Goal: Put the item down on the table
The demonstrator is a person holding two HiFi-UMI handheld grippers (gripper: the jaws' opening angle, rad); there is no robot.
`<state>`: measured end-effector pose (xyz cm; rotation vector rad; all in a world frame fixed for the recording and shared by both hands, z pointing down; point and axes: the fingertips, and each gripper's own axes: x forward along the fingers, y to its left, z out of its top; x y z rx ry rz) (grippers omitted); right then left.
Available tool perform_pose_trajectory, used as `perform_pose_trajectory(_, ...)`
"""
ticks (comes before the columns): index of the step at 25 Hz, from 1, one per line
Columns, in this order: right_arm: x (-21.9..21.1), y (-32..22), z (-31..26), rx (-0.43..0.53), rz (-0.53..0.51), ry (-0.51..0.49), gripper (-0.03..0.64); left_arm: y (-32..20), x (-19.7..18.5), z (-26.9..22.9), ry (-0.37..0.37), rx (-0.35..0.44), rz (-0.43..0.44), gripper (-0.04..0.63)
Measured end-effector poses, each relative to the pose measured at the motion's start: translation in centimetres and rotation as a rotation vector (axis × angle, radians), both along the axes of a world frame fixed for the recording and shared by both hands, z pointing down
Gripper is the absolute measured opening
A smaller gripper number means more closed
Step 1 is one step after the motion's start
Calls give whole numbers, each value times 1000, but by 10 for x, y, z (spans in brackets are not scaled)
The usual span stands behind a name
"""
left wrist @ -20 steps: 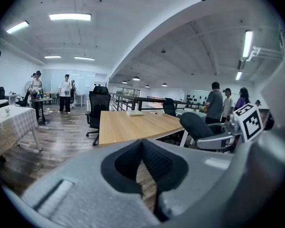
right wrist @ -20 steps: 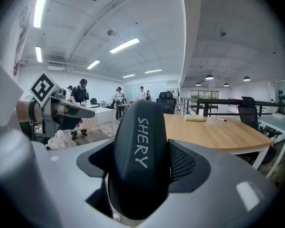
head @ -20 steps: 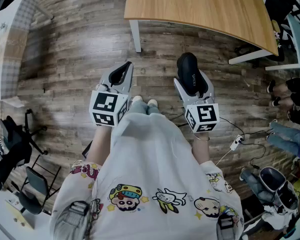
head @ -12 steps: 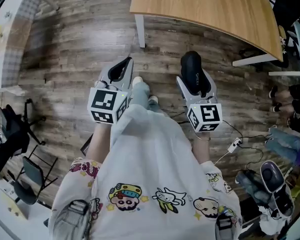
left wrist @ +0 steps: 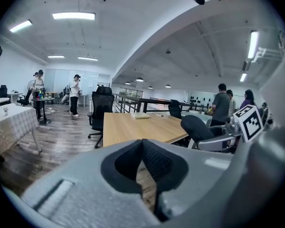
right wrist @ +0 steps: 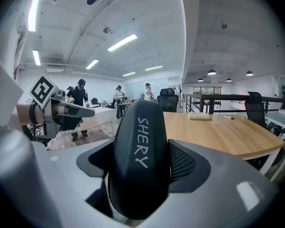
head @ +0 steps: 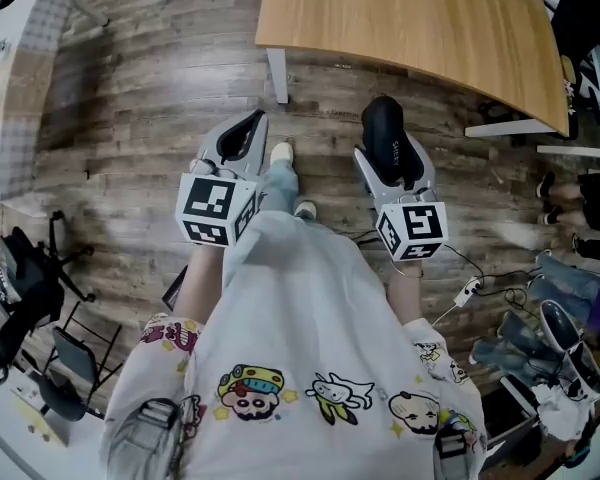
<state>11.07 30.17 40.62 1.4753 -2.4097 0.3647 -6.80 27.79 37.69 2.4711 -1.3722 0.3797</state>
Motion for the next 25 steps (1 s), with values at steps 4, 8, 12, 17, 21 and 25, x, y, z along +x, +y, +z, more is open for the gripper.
perform_pose_trajectory(4,-11,-53,-10,13,14,9,351,-54,-8,-6,8,8,30,0)
perform_pose_trajectory(8,-19,-96,-19,27,35,15,351,-100,-15,-11,9,18,58,0)
perform_pose_trajectory(12,-24,-124,-20,23,70,13,351,-131,-23,-13,9,27,80,0)
perform_pose_trajectory(17,-34,-142,-19,6,109,39,351,-153,-36,-8,23,13,107,0)
perform_pose_trajectory(21,-34,-147,-17,-20,129,59,351,-163,-39,-1,32,-9,120,-1)
perform_pose_trajectory(25,-27,-150,-11,-49,149,67,351,-170,-39,9,34,-35,123,0)
